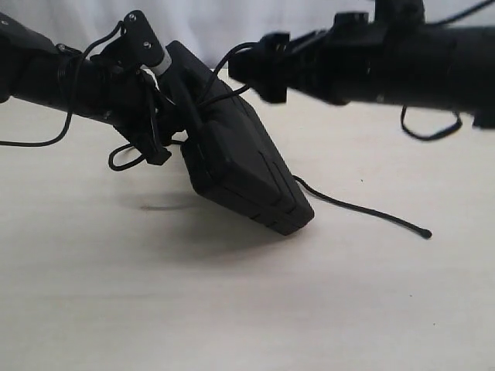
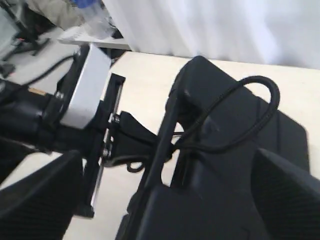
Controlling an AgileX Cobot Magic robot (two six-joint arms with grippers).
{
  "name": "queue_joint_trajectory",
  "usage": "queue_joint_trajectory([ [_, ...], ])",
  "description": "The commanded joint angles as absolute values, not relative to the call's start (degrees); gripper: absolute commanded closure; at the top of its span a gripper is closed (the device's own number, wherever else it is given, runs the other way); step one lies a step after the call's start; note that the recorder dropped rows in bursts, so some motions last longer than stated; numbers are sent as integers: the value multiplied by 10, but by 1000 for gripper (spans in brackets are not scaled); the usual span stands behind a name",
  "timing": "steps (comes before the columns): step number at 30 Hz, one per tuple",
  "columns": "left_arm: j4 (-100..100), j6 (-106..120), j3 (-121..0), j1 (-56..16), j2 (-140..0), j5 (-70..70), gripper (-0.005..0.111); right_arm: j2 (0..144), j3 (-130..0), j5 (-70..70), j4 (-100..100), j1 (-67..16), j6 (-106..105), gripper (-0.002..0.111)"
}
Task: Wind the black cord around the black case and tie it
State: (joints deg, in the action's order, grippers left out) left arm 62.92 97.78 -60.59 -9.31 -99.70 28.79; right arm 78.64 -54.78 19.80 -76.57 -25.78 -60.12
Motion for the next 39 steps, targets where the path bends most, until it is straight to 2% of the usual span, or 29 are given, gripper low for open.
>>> queue_joint_trajectory([
  [1,642,976,-608,-94,-994,291,107,874,-668,399,-630,-118,-415,24],
  [5,642,976,-608,-94,-994,282,107,949,-736,427,-560,-95,-359,24],
  [10,642,976,-608,-94,-994,279,107,1022,-772,436,-593,-102,-397,24],
  [12,643,976,-608,-94,-994,285,107,1042,-781,455,-623,-107,-421,28],
  [16,641,976,-608,-94,-994,288,107,1059,-790,481,-696,-115,-484,44],
  [21,641,976,-608,-94,-994,287,107,1068,-790,429,-698,-132,-488,61],
  [23,641,976,-608,-94,-994,278,107,1074,-790,420,-708,-141,-486,73],
  [26,641,976,-608,-94,-994,273,105,1081,-790,442,-755,-141,-499,98],
  [27,640,976,-608,-94,-994,273,103,1081,-790,442,-759,-140,-503,104],
  [35,574,960,-608,-94,-959,290,60,1064,-791,439,-761,-138,-497,104],
  [37,490,911,-608,-93,-927,290,54,1063,-791,430,-762,-138,-488,104],
  [39,474,895,-608,-93,-900,315,54,1063,-792,423,-763,-138,-487,104],
])
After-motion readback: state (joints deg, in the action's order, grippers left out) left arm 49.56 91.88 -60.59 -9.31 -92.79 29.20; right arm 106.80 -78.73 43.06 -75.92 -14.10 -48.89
